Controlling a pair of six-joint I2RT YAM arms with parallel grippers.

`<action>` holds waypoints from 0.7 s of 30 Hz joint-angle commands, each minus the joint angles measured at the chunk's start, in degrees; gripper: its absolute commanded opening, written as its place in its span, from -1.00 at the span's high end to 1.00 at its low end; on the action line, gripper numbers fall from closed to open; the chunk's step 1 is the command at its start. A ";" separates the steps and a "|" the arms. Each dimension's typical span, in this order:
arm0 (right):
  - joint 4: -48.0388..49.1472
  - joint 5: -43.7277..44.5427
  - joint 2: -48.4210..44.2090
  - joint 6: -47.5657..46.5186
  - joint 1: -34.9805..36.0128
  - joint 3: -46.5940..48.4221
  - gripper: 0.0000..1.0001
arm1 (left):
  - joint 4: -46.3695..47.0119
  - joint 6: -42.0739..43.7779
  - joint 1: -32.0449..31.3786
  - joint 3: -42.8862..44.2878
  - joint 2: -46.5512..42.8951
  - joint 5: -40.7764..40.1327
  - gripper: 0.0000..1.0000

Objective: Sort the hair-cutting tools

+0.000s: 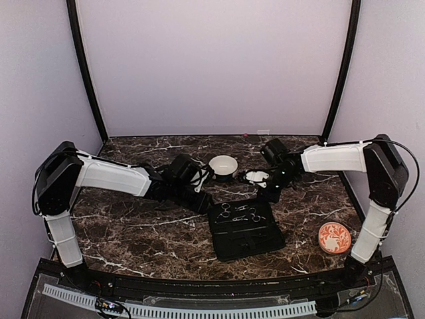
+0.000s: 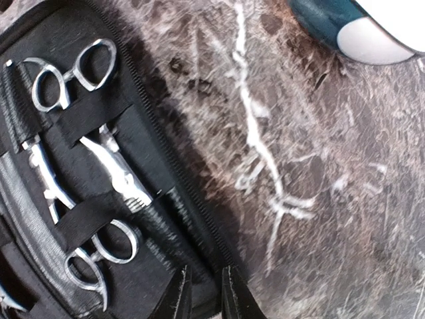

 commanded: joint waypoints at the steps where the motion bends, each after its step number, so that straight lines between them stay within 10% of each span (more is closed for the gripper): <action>1: 1.84 0.87 2.46 -0.59 -0.18 2.11 0.70 | 1.55 -1.08 -0.01 -1.23 -2.37 2.22 0.09; 21: -4.24 0.64 8.55 -2.07 -1.05 8.44 0.48 | 2.14 0.25 -0.01 -1.45 -1.59 3.81 0.08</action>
